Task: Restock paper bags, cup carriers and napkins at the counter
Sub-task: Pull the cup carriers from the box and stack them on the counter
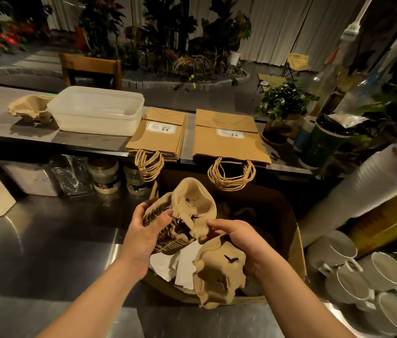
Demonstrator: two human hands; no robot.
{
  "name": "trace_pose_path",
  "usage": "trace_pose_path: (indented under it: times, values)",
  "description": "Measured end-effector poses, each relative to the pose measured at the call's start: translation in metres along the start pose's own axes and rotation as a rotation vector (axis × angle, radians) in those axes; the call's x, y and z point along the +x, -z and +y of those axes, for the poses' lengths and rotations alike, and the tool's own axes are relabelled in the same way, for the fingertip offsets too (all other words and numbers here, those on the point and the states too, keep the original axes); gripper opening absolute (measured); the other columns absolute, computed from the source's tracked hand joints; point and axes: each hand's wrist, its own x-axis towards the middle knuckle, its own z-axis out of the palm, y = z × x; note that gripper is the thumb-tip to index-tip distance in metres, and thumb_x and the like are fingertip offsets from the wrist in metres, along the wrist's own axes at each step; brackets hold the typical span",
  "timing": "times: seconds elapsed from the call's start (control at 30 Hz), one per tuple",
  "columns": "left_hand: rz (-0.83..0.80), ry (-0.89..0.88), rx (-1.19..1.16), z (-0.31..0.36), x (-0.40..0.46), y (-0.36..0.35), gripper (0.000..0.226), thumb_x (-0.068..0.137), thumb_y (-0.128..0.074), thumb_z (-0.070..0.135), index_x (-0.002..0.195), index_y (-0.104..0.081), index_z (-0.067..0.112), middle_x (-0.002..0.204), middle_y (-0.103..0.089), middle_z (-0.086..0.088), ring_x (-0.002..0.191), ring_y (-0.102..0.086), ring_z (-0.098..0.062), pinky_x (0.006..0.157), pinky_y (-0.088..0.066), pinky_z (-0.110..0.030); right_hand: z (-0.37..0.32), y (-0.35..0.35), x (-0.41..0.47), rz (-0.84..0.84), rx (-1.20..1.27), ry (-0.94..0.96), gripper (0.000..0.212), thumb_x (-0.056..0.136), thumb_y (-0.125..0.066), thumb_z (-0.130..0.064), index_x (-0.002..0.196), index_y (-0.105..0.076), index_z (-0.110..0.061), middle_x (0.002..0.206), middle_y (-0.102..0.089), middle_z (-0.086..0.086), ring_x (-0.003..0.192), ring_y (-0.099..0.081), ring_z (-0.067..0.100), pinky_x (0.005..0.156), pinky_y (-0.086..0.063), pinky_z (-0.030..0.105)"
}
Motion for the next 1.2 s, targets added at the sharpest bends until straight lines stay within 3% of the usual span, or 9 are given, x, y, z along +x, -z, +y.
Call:
trace_pose_path:
  times: [0.2, 0.43, 0.53, 0.63, 0.73, 0.8, 0.97, 1.07, 1.2]
  values:
    - [-0.001, 0.009, -0.084, -0.006, 0.002, -0.003, 0.093, 0.045, -0.095, 0.057, 0.125, -0.055, 0.032, 0.114, -0.074, -0.006, 0.102, -0.074, -0.025, 0.073, -0.06, -0.036, -0.003, -0.003, -0.002, 0.021, -0.318, 0.03, 0.041, 0.095, -0.063, -0.051, 0.081, -0.08, -0.016, 0.084, -0.076, 0.006, 0.078, -0.071, 0.018, 0.085, -0.059, 0.037]
    - [-0.003, 0.086, -0.102, -0.006, 0.004, -0.001, 0.078, 0.063, -0.084, 0.045, 0.132, -0.055, 0.025, 0.119, -0.074, -0.012, 0.104, -0.074, -0.031, 0.08, -0.059, -0.045, -0.011, 0.007, 0.0, 0.025, -0.576, 0.121, 0.061, 0.094, -0.05, -0.067, 0.057, -0.069, -0.022, 0.062, -0.062, -0.006, 0.065, -0.06, 0.01, 0.084, -0.051, 0.03]
    - [-0.014, 0.164, -0.119, -0.003, 0.003, -0.001, 0.076, 0.071, -0.083, 0.049, 0.136, -0.056, 0.021, 0.119, -0.074, -0.014, 0.107, -0.072, -0.035, 0.087, -0.057, -0.047, -0.025, 0.019, -0.001, 0.059, -0.354, 0.183, 0.056, 0.09, -0.06, -0.063, 0.053, -0.066, -0.021, 0.058, -0.058, -0.001, 0.057, -0.057, 0.013, 0.076, -0.051, 0.03]
    - [-0.045, 0.273, -0.095, 0.006, -0.002, -0.004, 0.069, 0.069, -0.074, 0.056, 0.127, -0.065, 0.02, 0.111, -0.077, -0.014, 0.102, -0.073, -0.035, 0.08, -0.057, -0.042, -0.037, 0.028, -0.009, 0.079, 0.133, 0.314, 0.05, 0.082, -0.069, -0.058, 0.052, -0.061, -0.019, 0.055, -0.052, 0.001, 0.054, -0.051, 0.019, 0.07, -0.046, 0.039]
    - [-0.096, 0.341, -0.041, 0.013, -0.005, -0.008, 0.069, 0.064, -0.068, 0.055, 0.122, -0.069, 0.017, 0.108, -0.077, -0.016, 0.1, -0.073, -0.035, 0.084, -0.056, -0.044, -0.046, 0.021, -0.02, 0.182, 0.522, 0.538, 0.043, 0.095, -0.061, -0.047, 0.06, -0.061, -0.021, 0.056, -0.055, -0.005, 0.051, -0.055, 0.012, 0.065, -0.049, 0.031]
    - [-0.109, 0.374, 0.003, 0.016, -0.008, -0.011, 0.068, 0.065, -0.069, 0.056, 0.12, -0.072, 0.017, 0.11, -0.076, -0.017, 0.106, -0.07, -0.037, 0.092, -0.054, -0.048, -0.05, 0.01, -0.025, 0.27, 0.582, 0.675, 0.037, 0.096, -0.057, -0.048, 0.074, -0.06, -0.019, 0.059, -0.06, -0.007, 0.053, -0.061, 0.009, 0.059, -0.055, 0.027]
    - [-0.128, 0.454, 0.015, 0.021, -0.013, -0.014, 0.065, 0.065, -0.071, 0.056, 0.114, -0.074, 0.014, 0.109, -0.076, -0.02, 0.107, -0.069, -0.04, 0.093, -0.052, -0.05, -0.041, -0.012, -0.026, 0.358, 0.238, 0.966, 0.035, 0.09, -0.053, -0.048, 0.09, -0.063, -0.014, 0.07, -0.064, -0.008, 0.064, -0.063, 0.008, 0.058, -0.056, 0.024]
    - [-0.132, 0.464, -0.023, 0.023, -0.014, -0.012, 0.058, 0.066, -0.07, 0.056, 0.104, -0.079, 0.013, 0.107, -0.076, -0.02, 0.103, -0.069, -0.04, 0.085, -0.051, -0.046, -0.023, -0.02, -0.018, 0.334, -0.016, 1.132, 0.031, 0.09, -0.06, -0.058, 0.085, -0.067, -0.028, 0.079, -0.066, -0.009, 0.075, -0.062, 0.01, 0.065, -0.055, 0.026]
    - [-0.167, 0.481, -0.128, 0.027, -0.014, -0.008, 0.055, 0.071, -0.062, 0.062, 0.091, -0.084, 0.016, 0.105, -0.076, -0.02, 0.095, -0.068, -0.038, 0.084, -0.051, -0.045, -0.003, -0.023, -0.007, 0.276, -0.297, 1.189, 0.012, 0.094, -0.059, -0.037, 0.087, -0.067, -0.03, 0.084, -0.068, -0.014, 0.08, -0.066, 0.008, 0.066, -0.051, 0.017]
